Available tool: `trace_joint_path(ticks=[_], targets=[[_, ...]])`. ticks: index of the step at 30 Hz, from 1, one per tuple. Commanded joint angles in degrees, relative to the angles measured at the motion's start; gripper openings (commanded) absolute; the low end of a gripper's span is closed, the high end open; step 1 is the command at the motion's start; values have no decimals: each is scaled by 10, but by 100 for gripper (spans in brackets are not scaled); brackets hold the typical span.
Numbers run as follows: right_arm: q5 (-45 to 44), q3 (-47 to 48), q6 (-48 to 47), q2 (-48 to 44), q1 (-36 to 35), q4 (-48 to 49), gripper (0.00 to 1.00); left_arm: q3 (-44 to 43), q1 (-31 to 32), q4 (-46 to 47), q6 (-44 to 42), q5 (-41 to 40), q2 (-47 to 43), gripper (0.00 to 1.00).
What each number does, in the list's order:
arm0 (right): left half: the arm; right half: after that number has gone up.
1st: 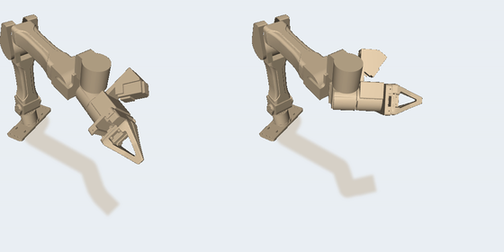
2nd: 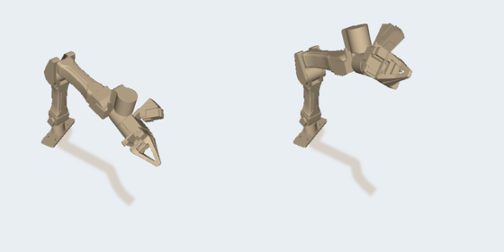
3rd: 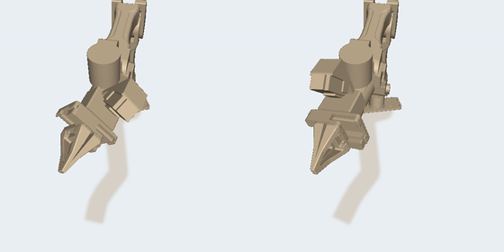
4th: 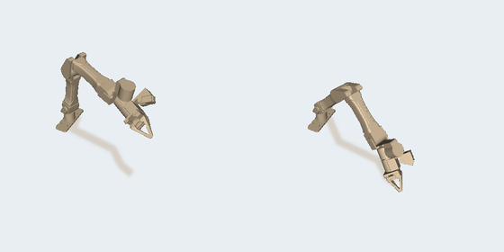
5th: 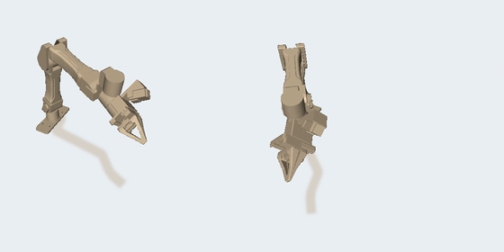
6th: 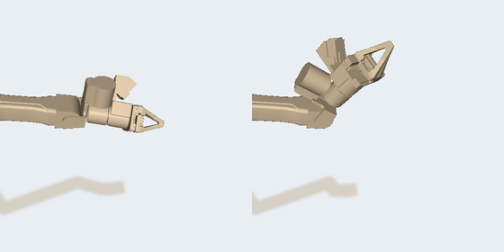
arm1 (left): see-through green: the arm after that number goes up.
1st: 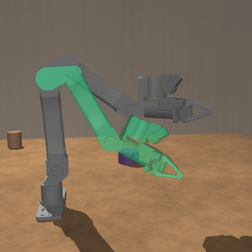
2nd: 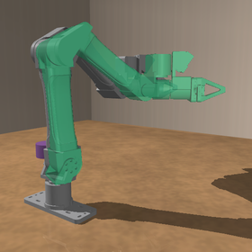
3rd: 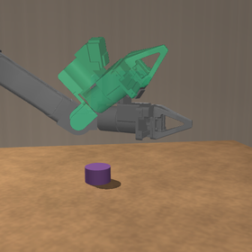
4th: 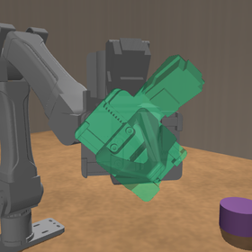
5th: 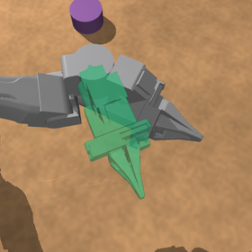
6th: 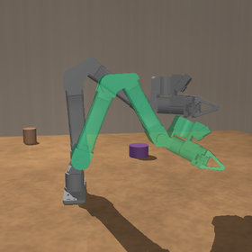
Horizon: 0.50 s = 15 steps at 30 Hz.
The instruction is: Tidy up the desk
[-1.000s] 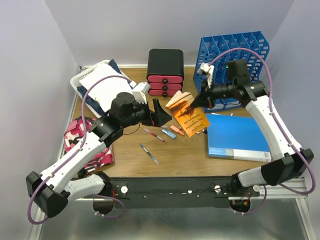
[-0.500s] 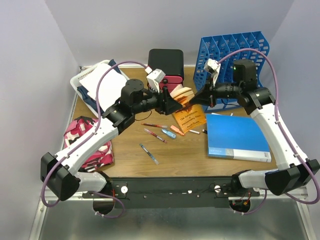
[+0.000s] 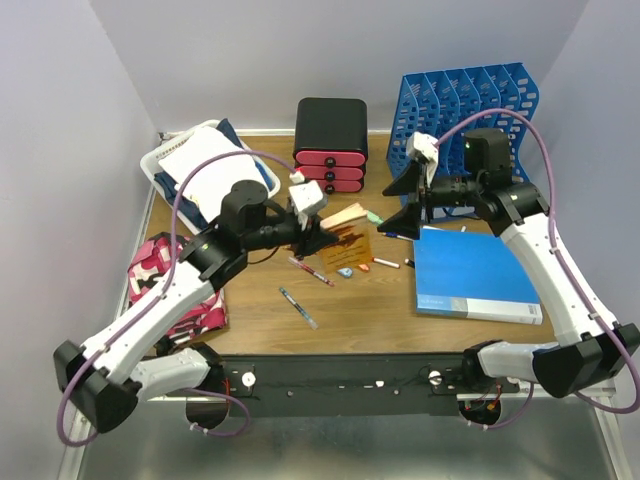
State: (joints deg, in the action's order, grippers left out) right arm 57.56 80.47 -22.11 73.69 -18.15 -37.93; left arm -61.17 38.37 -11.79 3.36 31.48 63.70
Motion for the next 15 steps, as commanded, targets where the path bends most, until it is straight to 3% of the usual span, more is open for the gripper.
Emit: trace_joint_path(ticks=[1, 4, 15], targets=[[76, -34, -225, -17, 1, -118, 100, 32, 2, -100, -281, 3, -96, 0], [120, -51, -297, -8, 0, -156, 100, 27, 1, -122, -313, 24, -101, 0], [114, -29, -304, 31, -77, -94, 100, 18, 14, -94, -279, 65, -75, 0]])
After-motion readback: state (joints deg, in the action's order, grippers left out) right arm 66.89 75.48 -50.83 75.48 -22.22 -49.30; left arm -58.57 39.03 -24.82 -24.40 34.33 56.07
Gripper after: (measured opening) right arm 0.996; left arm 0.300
